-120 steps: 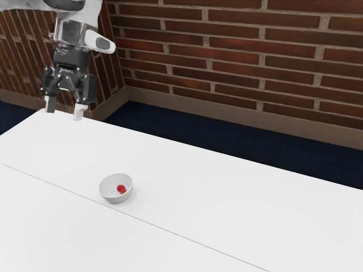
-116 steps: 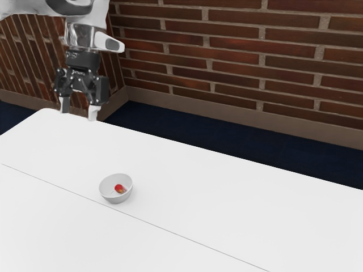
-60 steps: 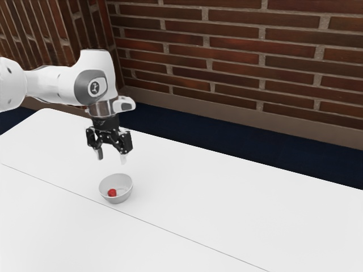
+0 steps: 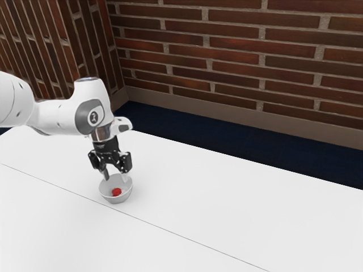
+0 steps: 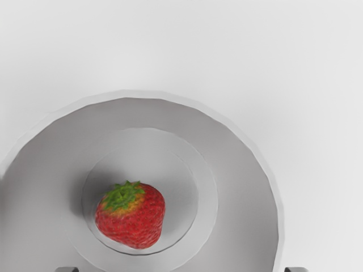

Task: Take strawberry from the bowl

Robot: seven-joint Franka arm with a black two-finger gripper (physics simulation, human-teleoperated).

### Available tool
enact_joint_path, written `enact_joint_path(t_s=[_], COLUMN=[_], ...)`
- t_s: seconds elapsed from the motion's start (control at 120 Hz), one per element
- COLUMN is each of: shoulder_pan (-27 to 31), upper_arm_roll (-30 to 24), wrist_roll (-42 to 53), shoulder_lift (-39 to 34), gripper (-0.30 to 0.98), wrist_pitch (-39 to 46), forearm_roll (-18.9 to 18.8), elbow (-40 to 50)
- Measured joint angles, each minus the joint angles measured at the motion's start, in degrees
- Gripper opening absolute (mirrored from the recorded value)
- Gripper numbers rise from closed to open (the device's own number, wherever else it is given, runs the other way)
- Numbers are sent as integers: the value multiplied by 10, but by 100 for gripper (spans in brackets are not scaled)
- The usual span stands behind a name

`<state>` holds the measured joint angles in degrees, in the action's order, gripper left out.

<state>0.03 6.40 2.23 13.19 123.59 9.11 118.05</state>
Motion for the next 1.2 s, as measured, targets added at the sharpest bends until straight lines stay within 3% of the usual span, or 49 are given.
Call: enact_joint_path(t_s=[0.508, 1.2], shoulder_pan=[5, 4], upper_arm_roll=[4, 4], wrist_roll=[42, 72], shoulder_lift=[26, 69], gripper=[37, 28], wrist_pitch=[64, 74], forearm_roll=[7, 21], elbow=[25, -2])
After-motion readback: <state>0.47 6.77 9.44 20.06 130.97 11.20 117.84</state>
